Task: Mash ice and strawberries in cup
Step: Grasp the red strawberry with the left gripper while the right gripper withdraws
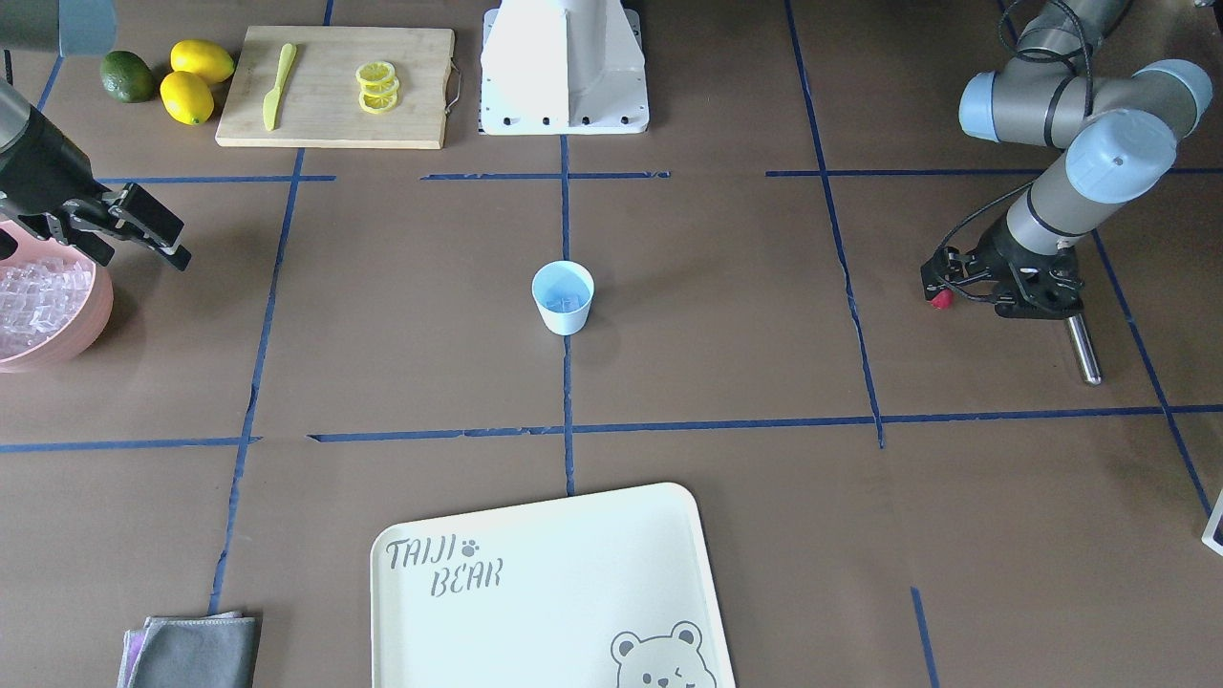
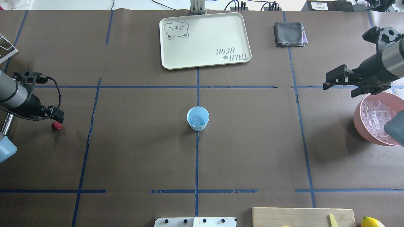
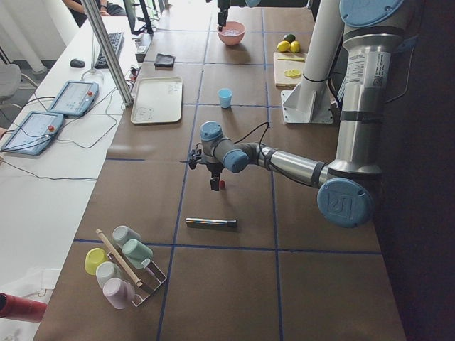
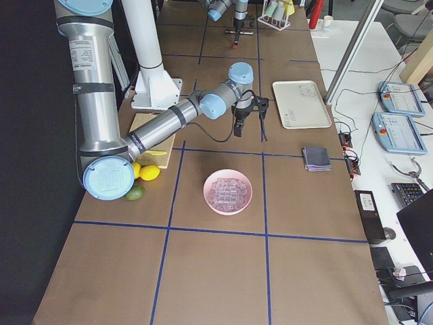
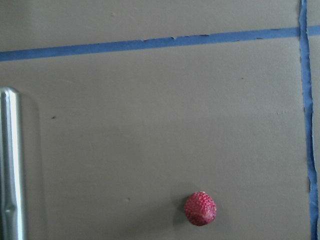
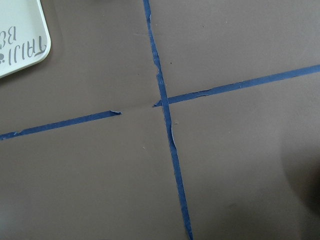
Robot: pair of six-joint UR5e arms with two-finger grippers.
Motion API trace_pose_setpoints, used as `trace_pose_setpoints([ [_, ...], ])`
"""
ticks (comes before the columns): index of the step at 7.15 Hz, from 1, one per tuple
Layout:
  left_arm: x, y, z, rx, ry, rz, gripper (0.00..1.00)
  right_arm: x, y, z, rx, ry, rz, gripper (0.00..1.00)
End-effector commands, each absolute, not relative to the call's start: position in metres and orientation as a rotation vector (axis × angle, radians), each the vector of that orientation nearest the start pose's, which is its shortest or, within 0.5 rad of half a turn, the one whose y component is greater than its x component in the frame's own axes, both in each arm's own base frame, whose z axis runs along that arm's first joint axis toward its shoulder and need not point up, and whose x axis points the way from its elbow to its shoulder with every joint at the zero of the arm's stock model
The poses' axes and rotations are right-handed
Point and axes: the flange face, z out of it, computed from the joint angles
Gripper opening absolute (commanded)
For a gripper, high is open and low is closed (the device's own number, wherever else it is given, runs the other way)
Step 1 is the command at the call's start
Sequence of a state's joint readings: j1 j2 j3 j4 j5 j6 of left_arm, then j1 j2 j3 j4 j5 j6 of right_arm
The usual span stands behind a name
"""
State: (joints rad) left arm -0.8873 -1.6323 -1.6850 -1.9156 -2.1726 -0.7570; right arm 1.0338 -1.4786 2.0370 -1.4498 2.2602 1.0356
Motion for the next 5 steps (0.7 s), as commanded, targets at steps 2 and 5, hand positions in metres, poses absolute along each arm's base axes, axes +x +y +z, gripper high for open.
trace_pose_setpoints([
  [2,0.2953,-0.4663,0.5459,-0.028,0.768,0.102,1.00,-0.1943,-0.4634,0.3751,-0.007,-0.929,0.228,0.99],
  [5,0.3003,-0.4644,0.5521,-0.040,0.761,0.109,1.00,-0.1946,-0.4635,0.3757,-0.010,-0.929,0.228,0.99],
])
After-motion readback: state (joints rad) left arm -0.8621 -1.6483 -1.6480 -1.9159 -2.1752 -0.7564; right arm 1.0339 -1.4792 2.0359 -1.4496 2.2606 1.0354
